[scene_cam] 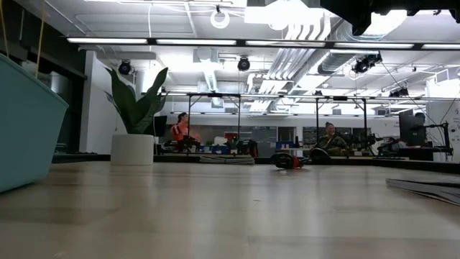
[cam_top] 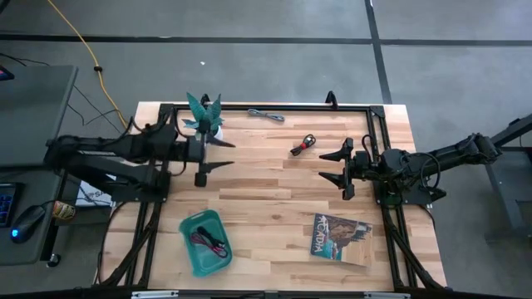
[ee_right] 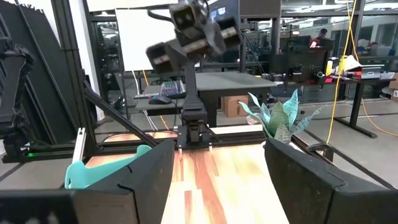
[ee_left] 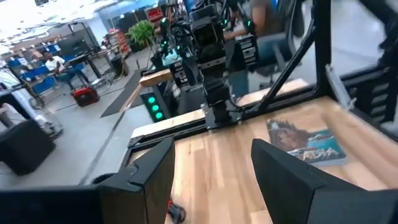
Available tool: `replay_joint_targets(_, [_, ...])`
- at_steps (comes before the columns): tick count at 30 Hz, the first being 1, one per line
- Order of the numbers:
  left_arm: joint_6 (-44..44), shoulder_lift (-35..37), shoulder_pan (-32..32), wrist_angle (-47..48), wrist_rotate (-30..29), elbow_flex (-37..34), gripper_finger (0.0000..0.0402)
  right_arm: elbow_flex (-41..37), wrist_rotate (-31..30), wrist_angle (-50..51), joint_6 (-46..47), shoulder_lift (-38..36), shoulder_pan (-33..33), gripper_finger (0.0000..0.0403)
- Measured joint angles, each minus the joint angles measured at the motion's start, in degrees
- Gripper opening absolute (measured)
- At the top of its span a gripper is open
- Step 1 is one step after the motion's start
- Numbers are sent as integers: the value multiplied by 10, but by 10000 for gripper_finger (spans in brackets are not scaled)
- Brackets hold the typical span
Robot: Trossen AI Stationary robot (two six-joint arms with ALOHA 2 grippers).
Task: Pick and place USB-C Cables
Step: Put the black USB cable into the green bin
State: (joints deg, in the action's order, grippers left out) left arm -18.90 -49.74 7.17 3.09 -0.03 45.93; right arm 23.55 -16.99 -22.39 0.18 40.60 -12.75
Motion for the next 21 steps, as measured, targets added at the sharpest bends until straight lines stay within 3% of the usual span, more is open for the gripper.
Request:
replay_joint_targets(4, [55, 30, 43, -94, 82, -84, 192, 0, 0, 0, -1, 0, 0, 244])
replay_joint_targets(12, [181, 52, 10, -304, 82, -234, 192, 0, 0, 0, 0, 0, 0, 244])
replay_joint_targets(16, [181, 52, -19, -405, 34, -287, 192, 0, 0, -1, -1, 0, 0, 244])
replay_joint_targets(21, [164, 56, -28, -432, -26, -295, 192, 0, 0, -1, -1, 0, 0, 244])
